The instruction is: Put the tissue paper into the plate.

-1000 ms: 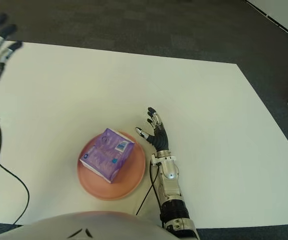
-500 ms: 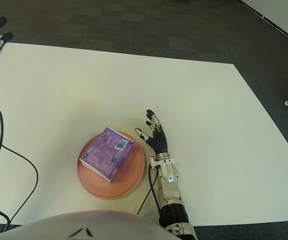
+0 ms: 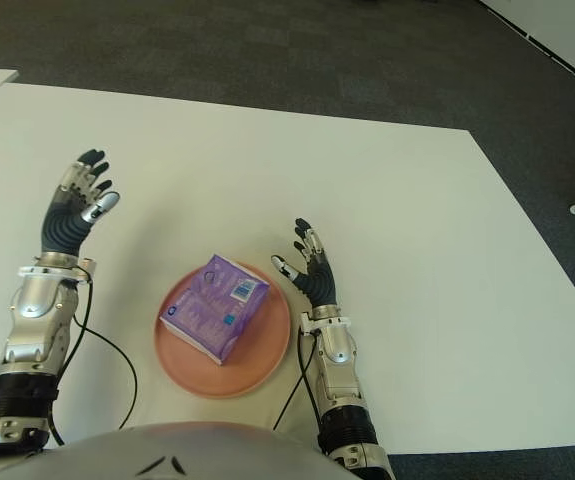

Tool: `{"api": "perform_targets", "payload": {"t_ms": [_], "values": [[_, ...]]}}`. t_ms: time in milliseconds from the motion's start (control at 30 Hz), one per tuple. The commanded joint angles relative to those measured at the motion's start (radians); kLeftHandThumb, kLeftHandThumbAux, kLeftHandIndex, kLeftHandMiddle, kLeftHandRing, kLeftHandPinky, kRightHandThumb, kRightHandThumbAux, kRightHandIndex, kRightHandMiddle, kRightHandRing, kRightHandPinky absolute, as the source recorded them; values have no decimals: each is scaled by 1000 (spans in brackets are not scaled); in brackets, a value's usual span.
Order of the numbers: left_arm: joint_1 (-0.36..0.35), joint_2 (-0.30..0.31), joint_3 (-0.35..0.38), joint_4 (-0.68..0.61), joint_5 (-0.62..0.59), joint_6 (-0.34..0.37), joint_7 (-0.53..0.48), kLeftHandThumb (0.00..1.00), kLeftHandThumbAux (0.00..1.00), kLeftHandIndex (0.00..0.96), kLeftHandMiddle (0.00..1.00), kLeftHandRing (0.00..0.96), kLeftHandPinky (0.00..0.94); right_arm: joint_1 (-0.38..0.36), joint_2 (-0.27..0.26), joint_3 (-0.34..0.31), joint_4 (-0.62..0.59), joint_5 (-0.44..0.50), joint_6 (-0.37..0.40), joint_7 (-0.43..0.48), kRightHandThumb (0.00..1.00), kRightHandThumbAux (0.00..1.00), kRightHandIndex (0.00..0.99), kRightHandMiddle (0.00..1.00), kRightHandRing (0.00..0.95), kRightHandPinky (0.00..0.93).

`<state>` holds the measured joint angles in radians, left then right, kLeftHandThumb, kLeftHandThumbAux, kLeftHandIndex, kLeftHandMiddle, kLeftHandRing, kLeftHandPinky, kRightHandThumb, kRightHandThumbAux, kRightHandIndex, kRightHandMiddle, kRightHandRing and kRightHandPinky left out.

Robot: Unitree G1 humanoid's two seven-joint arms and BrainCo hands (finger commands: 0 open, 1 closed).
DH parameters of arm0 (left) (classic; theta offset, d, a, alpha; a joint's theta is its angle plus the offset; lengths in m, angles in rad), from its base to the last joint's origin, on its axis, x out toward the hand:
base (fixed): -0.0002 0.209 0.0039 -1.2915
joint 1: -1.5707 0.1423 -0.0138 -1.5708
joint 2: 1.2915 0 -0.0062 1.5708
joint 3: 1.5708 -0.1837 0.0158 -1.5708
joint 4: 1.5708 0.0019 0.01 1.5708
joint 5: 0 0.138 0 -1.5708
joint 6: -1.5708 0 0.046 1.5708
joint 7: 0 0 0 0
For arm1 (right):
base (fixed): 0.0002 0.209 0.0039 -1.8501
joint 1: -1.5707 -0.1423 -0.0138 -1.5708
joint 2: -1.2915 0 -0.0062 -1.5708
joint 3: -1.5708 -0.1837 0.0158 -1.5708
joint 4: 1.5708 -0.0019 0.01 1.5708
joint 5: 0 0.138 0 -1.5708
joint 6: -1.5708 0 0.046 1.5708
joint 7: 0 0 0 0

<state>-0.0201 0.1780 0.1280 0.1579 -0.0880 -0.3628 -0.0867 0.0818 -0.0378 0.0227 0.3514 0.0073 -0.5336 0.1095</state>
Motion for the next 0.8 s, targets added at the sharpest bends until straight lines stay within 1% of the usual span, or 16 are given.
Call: {"api": "perform_targets", "payload": {"t_ms": [33,200,300,400,700,800], "values": [[13,-43,-52,120,80,29,41,0,548,0,0,0,0,71,6,9,34,-16,66,-11,0,751,0,0,0,0],[-9,-44,-53,174,98,35,53,0,513,0,0,0,0,79,9,11,17,-22,78,-22,0,765,0,0,0,6],[-32,-39,-41,212,98,39,56,0,506,0,0,0,0,84,11,11,10,-22,81,-26,0,768,0,0,0,7],[-38,-39,-35,234,96,30,61,0,506,0,0,0,0,86,13,10,8,-21,79,-30,0,773,0,0,0,16],[-38,-53,-15,271,102,-24,103,0,507,0,0,0,0,87,14,7,9,-17,72,-33,0,795,0,0,0,28],[-17,-58,-12,258,98,-35,110,0,506,0,0,0,0,87,12,6,10,-18,70,-35,0,801,0,0,0,32]]}}
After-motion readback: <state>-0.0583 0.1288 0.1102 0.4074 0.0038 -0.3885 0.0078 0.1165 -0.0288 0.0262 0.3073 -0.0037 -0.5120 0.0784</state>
